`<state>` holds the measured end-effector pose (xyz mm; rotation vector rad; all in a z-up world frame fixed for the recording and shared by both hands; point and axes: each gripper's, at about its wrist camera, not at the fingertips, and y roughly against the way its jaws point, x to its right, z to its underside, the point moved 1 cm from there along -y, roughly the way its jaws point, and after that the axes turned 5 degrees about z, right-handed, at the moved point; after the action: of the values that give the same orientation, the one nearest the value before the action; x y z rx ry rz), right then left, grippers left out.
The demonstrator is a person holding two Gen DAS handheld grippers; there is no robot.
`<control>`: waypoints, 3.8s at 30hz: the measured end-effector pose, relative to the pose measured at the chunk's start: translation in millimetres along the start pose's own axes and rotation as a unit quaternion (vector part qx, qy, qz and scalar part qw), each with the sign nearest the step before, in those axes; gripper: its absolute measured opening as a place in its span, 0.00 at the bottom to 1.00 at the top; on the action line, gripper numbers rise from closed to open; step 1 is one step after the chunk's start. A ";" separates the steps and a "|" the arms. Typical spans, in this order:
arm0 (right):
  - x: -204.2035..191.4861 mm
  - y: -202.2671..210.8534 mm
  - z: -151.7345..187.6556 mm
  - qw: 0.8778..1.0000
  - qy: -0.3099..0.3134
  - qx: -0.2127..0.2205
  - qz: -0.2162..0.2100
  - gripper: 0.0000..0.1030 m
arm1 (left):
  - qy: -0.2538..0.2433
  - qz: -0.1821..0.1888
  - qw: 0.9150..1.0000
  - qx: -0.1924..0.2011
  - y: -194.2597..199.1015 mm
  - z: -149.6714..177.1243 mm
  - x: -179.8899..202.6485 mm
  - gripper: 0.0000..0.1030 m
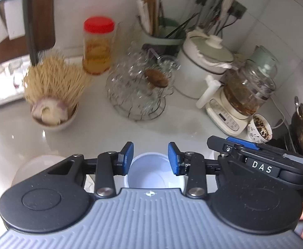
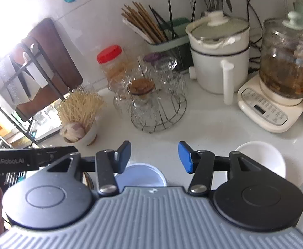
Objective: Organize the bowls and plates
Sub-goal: 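Lower the nested plastic bowls onto the counter and open both grippers, then withdraw both grippers and move them to the stacked white ceramic bowls, then close both grippers on the rim of the white bowl stack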
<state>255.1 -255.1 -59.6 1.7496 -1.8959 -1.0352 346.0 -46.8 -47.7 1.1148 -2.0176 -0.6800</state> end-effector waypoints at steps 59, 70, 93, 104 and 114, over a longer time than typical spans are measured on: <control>112.3 50.5 37.3 0.995 -0.006 0.012 0.099 0.51 | -0.038 0.004 0.999 -0.018 -55.5 35.2 103.0 0.41; 165.1 36.0 32.3 0.993 -0.016 0.014 0.115 0.51 | -0.009 0.027 0.999 -0.040 -112.0 34.1 123.2 0.41; 220.4 -51.0 41.2 0.991 -0.092 -0.091 0.028 0.43 | 0.061 0.056 0.988 -0.131 -216.8 44.6 114.7 0.41; 223.7 -72.6 45.6 0.988 -0.103 -0.118 0.010 0.20 | 0.062 0.051 0.986 -0.143 -238.0 48.0 120.8 0.33; 224.9 -76.1 44.5 0.987 -0.107 -0.119 0.001 0.12 | 0.087 0.060 0.982 -0.156 -246.2 50.1 118.3 0.13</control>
<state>239.5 -457.0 -191.3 1.5545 -1.8046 -1.4330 383.0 -264.1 -216.6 0.8315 -1.7417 -0.7770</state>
